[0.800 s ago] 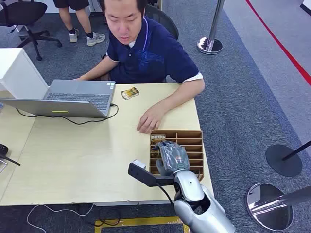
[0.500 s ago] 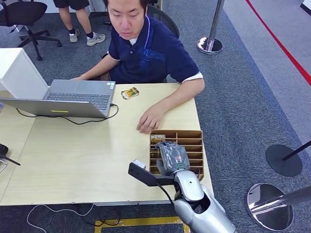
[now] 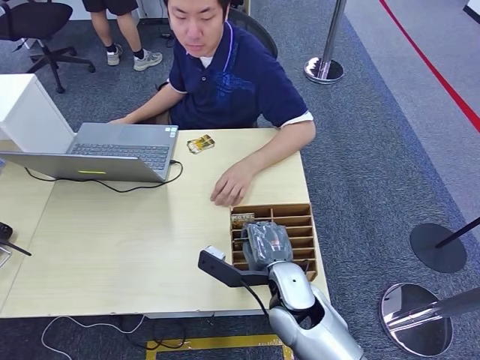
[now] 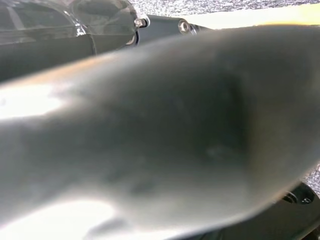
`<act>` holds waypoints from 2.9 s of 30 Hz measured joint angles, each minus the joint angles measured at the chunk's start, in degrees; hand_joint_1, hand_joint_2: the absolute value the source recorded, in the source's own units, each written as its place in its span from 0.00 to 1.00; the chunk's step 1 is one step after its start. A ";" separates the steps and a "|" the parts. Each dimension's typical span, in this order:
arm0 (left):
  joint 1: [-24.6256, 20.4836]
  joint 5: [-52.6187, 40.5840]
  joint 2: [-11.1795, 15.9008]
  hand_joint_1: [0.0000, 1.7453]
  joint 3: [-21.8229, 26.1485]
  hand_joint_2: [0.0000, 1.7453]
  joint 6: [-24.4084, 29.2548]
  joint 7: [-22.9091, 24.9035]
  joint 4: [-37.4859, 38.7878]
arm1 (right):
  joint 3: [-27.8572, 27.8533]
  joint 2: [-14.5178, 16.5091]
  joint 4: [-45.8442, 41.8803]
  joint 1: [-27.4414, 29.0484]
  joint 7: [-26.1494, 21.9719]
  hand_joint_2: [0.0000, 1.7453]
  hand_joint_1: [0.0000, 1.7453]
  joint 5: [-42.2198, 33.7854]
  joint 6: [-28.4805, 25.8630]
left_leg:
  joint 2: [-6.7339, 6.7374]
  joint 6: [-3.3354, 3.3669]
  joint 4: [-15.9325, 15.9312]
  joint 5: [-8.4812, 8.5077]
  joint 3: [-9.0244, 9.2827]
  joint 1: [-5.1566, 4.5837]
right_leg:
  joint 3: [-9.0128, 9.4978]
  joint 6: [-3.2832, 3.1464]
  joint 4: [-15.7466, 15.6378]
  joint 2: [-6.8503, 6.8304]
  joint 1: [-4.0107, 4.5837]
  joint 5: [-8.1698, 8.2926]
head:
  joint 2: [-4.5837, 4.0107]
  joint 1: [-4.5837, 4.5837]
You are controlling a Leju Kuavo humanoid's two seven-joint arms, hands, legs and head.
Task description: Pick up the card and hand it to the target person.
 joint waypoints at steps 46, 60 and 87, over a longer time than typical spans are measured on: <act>0.05 -0.12 -0.02 0.00 -0.30 1.00 -2.42 -2.78 0.00 | -6.39 -2.19 -15.82 -2.82 -4.13 1.00 0.78 -3.51 -4.98 | 0.00 0.00 0.01 0.00 -0.02 0.00 | -0.03 0.00 0.00 0.01 0.00 0.00 | 0.00 0.00; -0.09 -0.20 -0.01 0.00 -0.22 1.00 -3.03 -2.35 0.00 | -7.34 -0.42 -12.60 -9.07 -11.31 1.00 0.78 -13.49 -2.24 | 0.00 -0.01 0.00 0.02 -0.05 0.01 | -0.04 0.00 0.01 0.03 0.01 0.00 | 0.00 0.00; -0.13 -0.65 0.02 0.00 -0.41 0.25 -4.29 -1.20 0.00 | -6.73 7.25 7.21 -18.81 -13.71 1.00 0.00 -16.57 -5.49 | -0.01 -0.03 0.00 0.03 -0.08 0.01 | -0.07 -0.01 0.02 0.00 0.01 -0.01 | 0.00 0.00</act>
